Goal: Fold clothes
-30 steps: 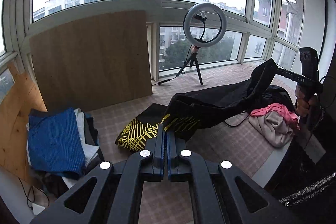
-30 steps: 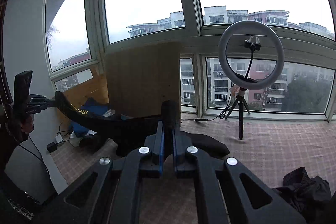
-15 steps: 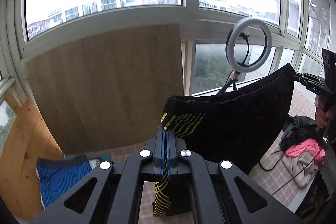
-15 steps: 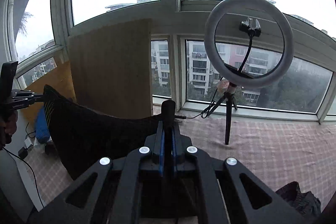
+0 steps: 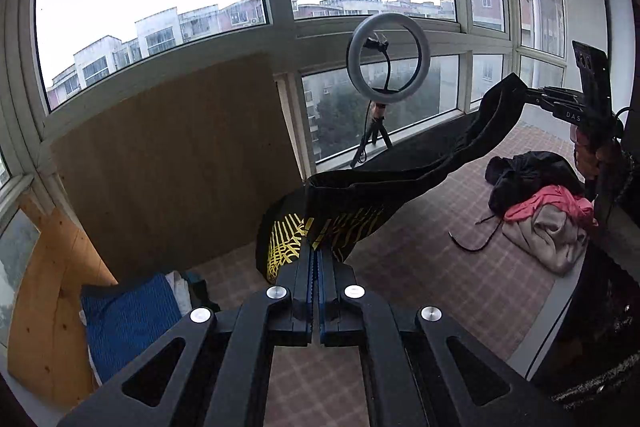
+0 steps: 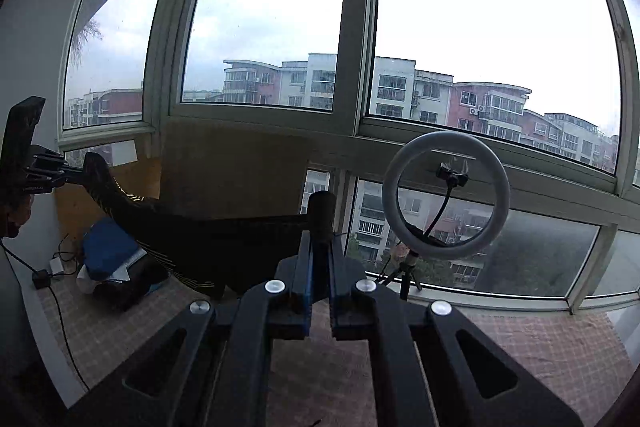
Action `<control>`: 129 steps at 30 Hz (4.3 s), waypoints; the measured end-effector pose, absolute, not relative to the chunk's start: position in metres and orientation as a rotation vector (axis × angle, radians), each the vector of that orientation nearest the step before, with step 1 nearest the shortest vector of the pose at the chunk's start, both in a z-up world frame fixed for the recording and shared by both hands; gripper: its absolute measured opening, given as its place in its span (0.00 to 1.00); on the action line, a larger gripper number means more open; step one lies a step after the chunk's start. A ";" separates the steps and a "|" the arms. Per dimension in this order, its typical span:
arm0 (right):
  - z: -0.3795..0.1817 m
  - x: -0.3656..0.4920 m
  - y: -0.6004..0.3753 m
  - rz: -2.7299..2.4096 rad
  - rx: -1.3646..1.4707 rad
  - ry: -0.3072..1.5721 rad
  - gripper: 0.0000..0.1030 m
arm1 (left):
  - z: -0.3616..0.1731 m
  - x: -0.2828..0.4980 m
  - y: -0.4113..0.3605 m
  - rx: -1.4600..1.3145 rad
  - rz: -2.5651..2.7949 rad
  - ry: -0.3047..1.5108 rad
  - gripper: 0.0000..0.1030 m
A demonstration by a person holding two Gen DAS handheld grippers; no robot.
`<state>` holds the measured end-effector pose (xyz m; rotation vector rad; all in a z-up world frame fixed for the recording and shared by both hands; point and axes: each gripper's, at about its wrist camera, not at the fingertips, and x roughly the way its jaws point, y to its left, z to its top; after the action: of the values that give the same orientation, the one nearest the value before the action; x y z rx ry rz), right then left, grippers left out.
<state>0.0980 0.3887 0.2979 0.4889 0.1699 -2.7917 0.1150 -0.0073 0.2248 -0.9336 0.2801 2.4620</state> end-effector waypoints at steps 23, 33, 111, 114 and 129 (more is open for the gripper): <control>0.129 0.038 0.469 -2.514 1.252 -0.078 0.34 | 0.113 0.183 0.188 -1.092 2.086 0.279 0.08; 0.058 -0.141 0.506 -2.434 1.503 -0.228 0.35 | 0.065 0.173 0.321 -1.263 1.953 0.200 0.13; 0.106 -0.194 0.141 -2.204 1.168 0.046 0.38 | 0.062 0.169 -0.071 -1.328 2.554 -0.826 0.08; 0.099 -0.188 0.174 -2.295 1.201 0.066 0.38 | 0.065 0.100 -0.069 -1.296 2.610 -0.653 0.08; 0.190 -0.042 0.341 -2.471 1.056 0.021 0.38 | 0.084 0.080 0.009 -1.101 2.327 -0.451 0.08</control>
<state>-0.0421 0.3407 0.1901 1.0562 0.0209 -2.4706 0.0798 0.0090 0.0842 -1.1012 -0.4506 2.3269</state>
